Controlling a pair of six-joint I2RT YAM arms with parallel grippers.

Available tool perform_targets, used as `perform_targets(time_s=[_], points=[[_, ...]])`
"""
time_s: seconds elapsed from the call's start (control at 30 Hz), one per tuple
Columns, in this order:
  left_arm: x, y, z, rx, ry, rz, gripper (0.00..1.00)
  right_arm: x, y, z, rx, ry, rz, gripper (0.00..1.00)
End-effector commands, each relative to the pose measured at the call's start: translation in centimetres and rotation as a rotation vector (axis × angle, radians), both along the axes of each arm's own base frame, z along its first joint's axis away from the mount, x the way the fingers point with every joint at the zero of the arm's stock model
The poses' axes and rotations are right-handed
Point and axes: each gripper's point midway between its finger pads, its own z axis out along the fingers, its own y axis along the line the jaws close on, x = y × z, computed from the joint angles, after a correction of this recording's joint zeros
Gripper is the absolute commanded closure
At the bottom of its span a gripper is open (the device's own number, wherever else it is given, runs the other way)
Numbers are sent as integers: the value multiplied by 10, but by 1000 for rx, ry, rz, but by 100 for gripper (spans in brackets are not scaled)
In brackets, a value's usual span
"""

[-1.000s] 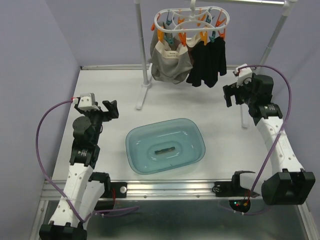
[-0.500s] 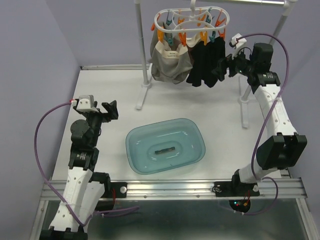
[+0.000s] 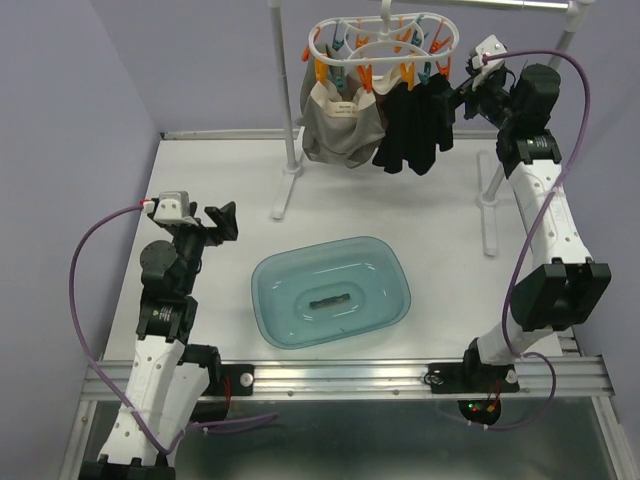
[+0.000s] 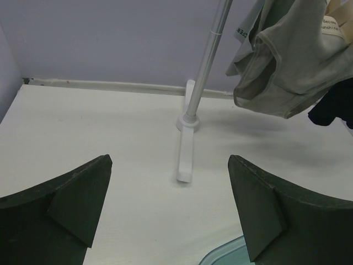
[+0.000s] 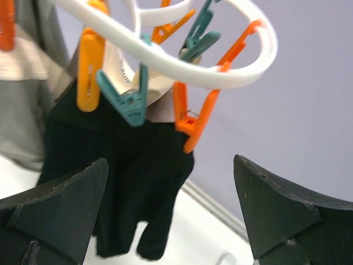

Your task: Remove the underwear clipped to the hanger

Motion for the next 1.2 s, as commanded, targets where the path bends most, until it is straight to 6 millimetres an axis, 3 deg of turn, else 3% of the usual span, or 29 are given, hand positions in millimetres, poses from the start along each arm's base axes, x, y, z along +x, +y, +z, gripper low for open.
perform_targets(time_s=[0.0, 0.1, 0.2, 0.7, 0.77, 1.17], points=[[-5, -2, 28, 9, -92, -16, 1, 18, -13, 36, -6, -205, -70, 0], [-5, -2, 29, 9, -97, -16, 1, 20, -8, 42, 26, -240, -44, 0], [-5, -2, 29, 12, -97, -17, 1, 27, -5, 35, 32, -249, -28, 0], [-4, -4, 28, 18, -98, -27, 1, 46, -17, 38, 72, -374, -130, 2], [-4, -3, 27, 18, -95, -26, 1, 47, -6, 40, 89, -386, -120, 3], [-4, -3, 27, 20, -95, -26, 1, 63, 8, 34, 124, -394, -131, 20]])
